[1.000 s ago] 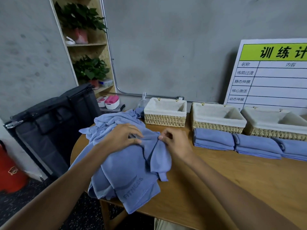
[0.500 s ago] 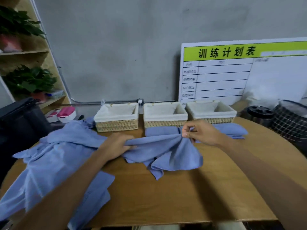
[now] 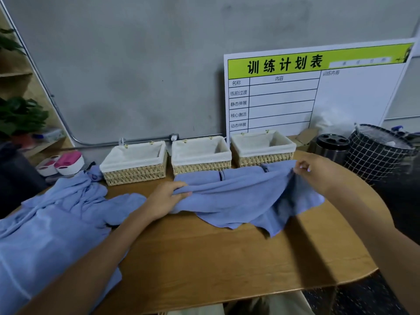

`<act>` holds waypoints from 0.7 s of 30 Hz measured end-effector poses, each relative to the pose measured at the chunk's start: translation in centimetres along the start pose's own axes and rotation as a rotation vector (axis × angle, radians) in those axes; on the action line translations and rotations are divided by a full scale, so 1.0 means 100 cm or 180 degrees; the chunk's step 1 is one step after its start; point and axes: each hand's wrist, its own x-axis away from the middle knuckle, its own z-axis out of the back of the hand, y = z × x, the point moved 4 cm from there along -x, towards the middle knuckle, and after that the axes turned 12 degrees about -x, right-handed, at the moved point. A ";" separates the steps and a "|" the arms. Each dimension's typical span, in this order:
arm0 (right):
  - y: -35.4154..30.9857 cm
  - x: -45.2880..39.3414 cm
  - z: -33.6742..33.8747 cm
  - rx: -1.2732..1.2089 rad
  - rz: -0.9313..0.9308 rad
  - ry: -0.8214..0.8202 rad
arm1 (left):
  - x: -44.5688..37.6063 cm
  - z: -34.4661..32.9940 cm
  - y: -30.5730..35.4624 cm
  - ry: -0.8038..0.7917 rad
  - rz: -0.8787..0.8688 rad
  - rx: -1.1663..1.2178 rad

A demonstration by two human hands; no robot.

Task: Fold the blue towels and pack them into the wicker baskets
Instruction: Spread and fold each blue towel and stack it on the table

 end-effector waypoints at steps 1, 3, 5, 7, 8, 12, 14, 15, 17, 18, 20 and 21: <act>-0.008 0.004 -0.010 -0.0117 0.0038 0.0118 | -0.005 -0.001 0.009 0.0045 0.0086 0.0303; -0.028 0.016 -0.041 -0.0314 0.0308 -0.0079 | -0.013 -0.002 0.018 0.0018 0.0268 0.0675; -0.047 0.034 -0.082 -0.0449 0.0549 -0.0885 | -0.016 -0.008 0.004 -0.0131 0.0605 0.0068; -0.060 0.054 -0.121 -0.0349 0.0677 -0.1609 | -0.009 -0.010 -0.013 0.0135 0.0725 -0.1387; -0.062 0.062 -0.136 -0.0242 0.0749 -0.1781 | -0.004 -0.011 -0.013 0.0430 0.0558 -0.1730; -0.059 0.074 -0.161 0.0181 0.1074 -0.1490 | 0.020 -0.049 0.015 -0.0250 -0.0653 -0.1000; -0.063 0.078 -0.165 0.0223 0.1318 -0.1468 | 0.028 -0.069 0.019 -0.0499 -0.0748 -0.1088; -0.065 0.079 -0.167 0.0207 0.1443 -0.1487 | 0.027 -0.073 0.017 -0.0350 -0.0679 -0.1189; -0.067 0.079 -0.169 0.0058 0.1556 -0.1511 | 0.022 -0.073 0.016 -0.0084 -0.0559 -0.1397; -0.067 0.077 -0.169 -0.0101 0.1470 -0.1530 | 0.020 -0.074 0.019 -0.0027 -0.0616 -0.1533; -0.068 0.071 -0.166 -0.0657 0.1124 -0.1551 | 0.015 -0.075 0.026 -0.0062 -0.0819 -0.1723; -0.069 0.068 -0.163 -0.0976 0.0890 -0.1498 | 0.012 -0.077 0.032 -0.0138 -0.0881 -0.1744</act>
